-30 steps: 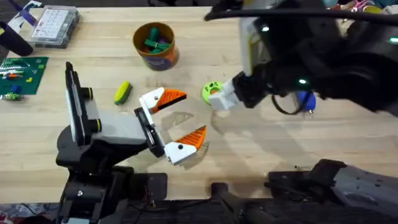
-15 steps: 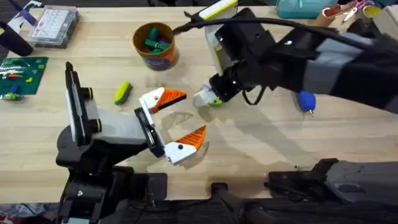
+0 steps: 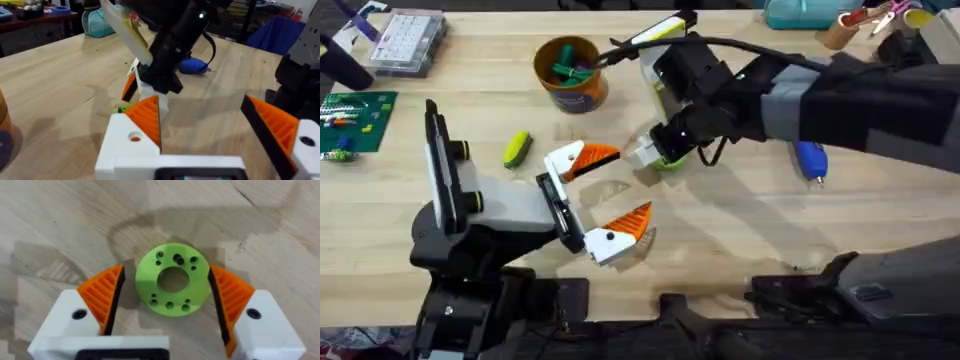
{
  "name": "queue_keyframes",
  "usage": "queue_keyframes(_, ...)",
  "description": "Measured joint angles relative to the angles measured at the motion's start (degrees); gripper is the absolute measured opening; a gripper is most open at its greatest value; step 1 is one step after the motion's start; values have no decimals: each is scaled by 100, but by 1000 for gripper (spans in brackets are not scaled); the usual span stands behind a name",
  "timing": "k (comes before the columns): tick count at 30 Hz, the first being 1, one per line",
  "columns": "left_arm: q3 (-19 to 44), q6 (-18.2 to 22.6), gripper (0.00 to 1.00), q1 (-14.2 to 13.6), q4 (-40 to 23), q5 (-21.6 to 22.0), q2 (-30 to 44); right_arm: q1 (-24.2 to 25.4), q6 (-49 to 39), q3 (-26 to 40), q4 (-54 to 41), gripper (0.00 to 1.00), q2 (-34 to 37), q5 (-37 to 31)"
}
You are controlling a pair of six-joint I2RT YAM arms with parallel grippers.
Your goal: Pick up the gripper from the table and insert it into the empty holder that is missing its gripper. Then pick up a screw, insert it into the mounting hole, and use the screwdriver to tighten it. Finally, clean up the table by picking up the vegetable and placing it into the bucket.
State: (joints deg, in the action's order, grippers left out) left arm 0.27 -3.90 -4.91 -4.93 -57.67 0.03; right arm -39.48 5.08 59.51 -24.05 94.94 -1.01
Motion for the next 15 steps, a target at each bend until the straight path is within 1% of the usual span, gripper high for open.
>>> queue_keyframes(2,0,0,985,0,0,0,0,0,-19,0,15,983,30,-1)
queue_keyframes(7,0,0,985,0,0,0,0,0,-42,0,51,892,32,-1)
queue_keyframes(10,0,0,985,0,0,0,-2,0,-45,0,89,830,32,-1)
queue_keyframes(14,0,0,985,0,0,0,-2,0,-47,0,184,720,32,-1)
queue_keyframes(15,0,0,985,0,0,0,0,0,-47,0,200,709,32,1)
